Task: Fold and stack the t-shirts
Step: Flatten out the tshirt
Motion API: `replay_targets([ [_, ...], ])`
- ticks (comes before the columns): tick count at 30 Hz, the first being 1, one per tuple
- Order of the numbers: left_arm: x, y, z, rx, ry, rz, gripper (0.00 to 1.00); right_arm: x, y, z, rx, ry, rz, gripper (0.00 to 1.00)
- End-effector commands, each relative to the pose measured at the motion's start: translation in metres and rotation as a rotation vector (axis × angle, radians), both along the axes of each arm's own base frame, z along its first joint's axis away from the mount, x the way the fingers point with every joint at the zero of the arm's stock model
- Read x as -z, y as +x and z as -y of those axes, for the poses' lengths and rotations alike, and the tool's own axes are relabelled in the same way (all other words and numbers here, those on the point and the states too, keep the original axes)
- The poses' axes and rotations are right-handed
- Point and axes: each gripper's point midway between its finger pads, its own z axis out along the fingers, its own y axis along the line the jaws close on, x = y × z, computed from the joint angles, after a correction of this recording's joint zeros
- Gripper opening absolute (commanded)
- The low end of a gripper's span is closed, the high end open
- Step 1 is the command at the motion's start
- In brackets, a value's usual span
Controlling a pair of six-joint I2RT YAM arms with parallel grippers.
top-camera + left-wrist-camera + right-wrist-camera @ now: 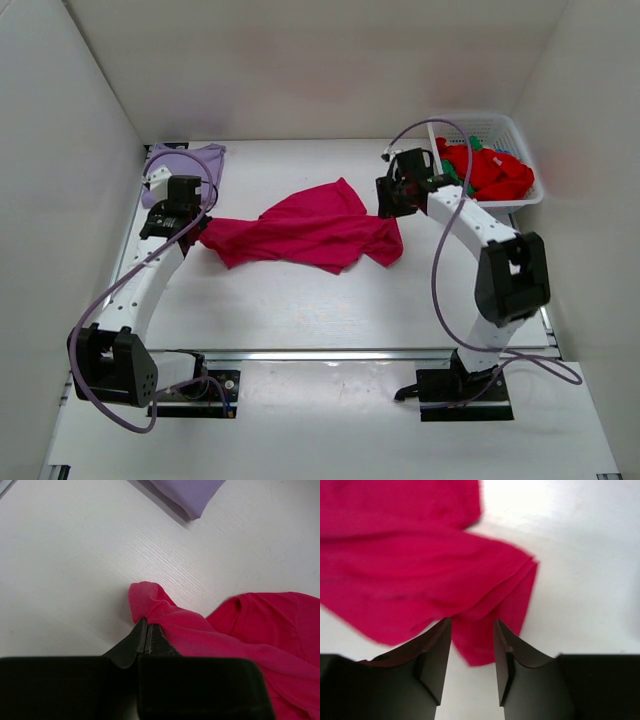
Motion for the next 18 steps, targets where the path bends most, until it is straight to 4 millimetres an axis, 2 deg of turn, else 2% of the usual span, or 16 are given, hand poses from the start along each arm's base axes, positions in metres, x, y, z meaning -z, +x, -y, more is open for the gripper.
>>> replay_targets([
  [1, -0.003, 0.000, 0.002, 0.008, -0.004, 0.027, 0.00, -0.023, -0.017, -0.025, -0.010, 0.056, 0.102, 0.34],
  [2, -0.001, -0.001, 0.001, 0.005, 0.000, 0.022, 0.00, -0.012, -0.026, -0.029, -0.016, 0.050, 0.080, 0.34],
  [7, -0.002, 0.002, 0.005, 0.014, -0.007, 0.028, 0.00, 0.011, -0.038, -0.040, -0.042, 0.071, 0.039, 0.34],
  [13, -0.003, 0.001, 0.003, 0.015, -0.003, 0.029, 0.00, 0.033, -0.042, -0.047, -0.065, 0.036, 0.023, 0.38],
  [18, -0.001, 0.000, 0.001, 0.009, -0.001, 0.019, 0.00, 0.044, -0.036, -0.050, -0.066, 0.037, 0.017, 0.38],
])
